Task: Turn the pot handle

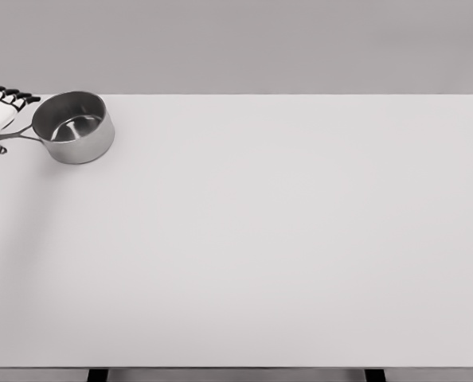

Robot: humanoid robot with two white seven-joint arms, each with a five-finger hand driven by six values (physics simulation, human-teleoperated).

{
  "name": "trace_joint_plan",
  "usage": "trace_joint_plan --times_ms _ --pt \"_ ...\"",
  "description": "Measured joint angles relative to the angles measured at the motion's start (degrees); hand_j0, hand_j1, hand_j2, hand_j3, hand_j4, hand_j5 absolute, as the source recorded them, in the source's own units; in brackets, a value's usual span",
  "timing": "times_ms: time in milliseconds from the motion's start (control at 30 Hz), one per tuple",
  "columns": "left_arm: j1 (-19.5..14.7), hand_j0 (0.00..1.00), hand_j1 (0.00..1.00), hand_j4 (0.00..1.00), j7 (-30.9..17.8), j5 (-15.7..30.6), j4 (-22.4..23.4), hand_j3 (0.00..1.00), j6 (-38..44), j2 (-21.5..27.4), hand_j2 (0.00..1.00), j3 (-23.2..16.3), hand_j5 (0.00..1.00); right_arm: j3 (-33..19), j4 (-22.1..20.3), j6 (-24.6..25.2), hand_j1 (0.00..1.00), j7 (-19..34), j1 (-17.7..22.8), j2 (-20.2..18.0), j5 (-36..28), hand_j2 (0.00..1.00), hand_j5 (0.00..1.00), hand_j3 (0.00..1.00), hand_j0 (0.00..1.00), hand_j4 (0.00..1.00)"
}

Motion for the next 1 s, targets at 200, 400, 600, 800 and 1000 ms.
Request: trace_joint_plan --times_ms 200,400,600,800,1000 --pt "-0.97 1.00 1.00 1.00 0.36 -1.19 1.59 1.00 0.00 -0.45 1.00 -0.06 1.00 0.00 0.00 0.00 1.00 0.00 0.00 0.00 0.00 1.00 1.00 1.00 1.00 1.00" --pt "-2.20 1.00 1.00 1.00 0.53 -2.11 3.76 1.00 0.00 -0.97 1.00 -0.13 1.00 0.00 0.00 0.00 1.00 0.00 0.00 0.00 0.00 1.00 1.00 1.00 1.00 1.00" --pt "-4.48 1.00 1.00 1.00 0.81 -2.59 6.47 1.00 0.01 -1.00 1.00 -0.14 1.00 0.00 0.00 0.00 1.00 0.00 0.00 0.00 0.00 1.00 1.00 1.00 1.00 1.00" --pt "-5.89 1.00 1.00 1.00 0.89 -2.73 8.02 1.00 0.00 -1.12 1.00 -1.05 1.00 0.00 0.00 0.00 1.00 0.00 0.00 0.00 0.00 1.00 1.00 1.00 1.00 1.00" --pt "-8.08 1.00 1.00 1.00 0.88 -2.73 9.14 1.00 0.01 -1.48 1.00 -2.44 1.00 0.00 0.00 0.00 1.00 0.00 0.00 0.00 0.00 1.00 1.00 1.00 1.00 1.00"
